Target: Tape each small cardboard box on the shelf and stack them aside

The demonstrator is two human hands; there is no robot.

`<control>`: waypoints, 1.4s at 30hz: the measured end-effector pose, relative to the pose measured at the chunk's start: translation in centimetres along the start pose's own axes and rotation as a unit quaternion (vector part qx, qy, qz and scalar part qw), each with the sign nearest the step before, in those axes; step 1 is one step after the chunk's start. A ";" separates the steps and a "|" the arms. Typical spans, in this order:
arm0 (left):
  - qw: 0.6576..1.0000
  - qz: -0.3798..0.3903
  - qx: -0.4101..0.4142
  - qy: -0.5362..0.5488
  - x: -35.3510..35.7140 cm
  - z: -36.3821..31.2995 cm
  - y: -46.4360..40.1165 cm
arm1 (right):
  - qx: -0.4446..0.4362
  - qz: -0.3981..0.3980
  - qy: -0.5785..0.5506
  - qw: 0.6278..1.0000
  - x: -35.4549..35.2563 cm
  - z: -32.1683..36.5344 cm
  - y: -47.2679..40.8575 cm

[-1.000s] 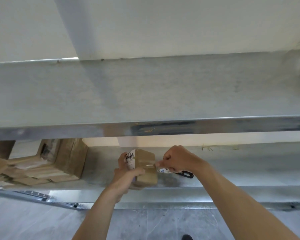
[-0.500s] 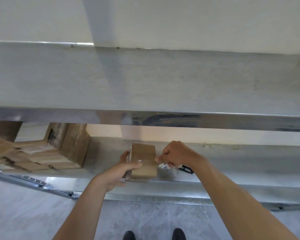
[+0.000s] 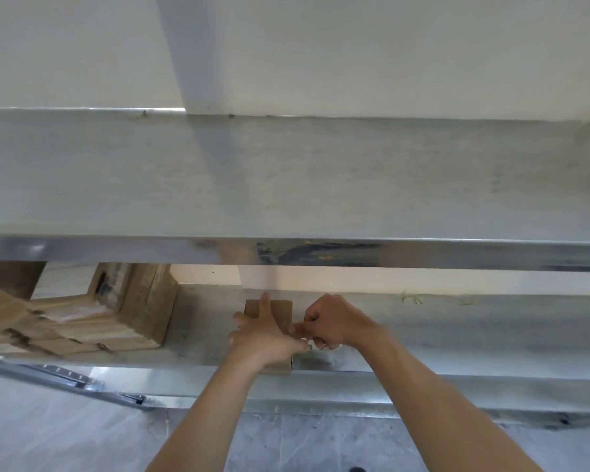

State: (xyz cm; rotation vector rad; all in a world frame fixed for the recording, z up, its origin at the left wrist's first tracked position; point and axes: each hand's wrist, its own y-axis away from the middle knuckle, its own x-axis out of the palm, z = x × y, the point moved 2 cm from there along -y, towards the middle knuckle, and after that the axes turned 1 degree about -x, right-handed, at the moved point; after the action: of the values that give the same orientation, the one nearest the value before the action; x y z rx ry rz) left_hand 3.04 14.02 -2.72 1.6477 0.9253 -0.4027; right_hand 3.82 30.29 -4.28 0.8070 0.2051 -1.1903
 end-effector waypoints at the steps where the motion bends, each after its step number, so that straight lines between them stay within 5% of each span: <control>1: 1.000 -0.020 -0.008 -0.007 0.2 -0.1 -0.1 | -0.002 0.004 -0.001 1.000 0.1 0.0 0.0; 16: 0.991 -0.036 0.029 0.128 -0.2 2.1 -0.1 | -0.017 0.002 0.004 1.000 -1.4 -1.1 0.9; 22: 0.941 0.052 0.048 0.331 0.1 3.4 0.2 | -0.026 -0.013 0.014 0.999 -2.9 -2.8 1.4; 34: 0.838 0.155 0.051 0.521 2.5 6.0 -2.2 | 0.029 -0.008 0.017 0.999 -2.4 -3.2 1.3; 42: 0.920 0.062 0.079 0.378 -0.3 8.4 -2.1 | 0.027 0.003 0.036 0.999 -1.1 -1.4 0.6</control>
State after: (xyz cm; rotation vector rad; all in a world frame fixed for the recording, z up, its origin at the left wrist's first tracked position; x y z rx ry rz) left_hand 3.03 6.14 -6.42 2.0399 1.3605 0.2922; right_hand 4.28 32.13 -4.45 0.8985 0.2306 -1.1654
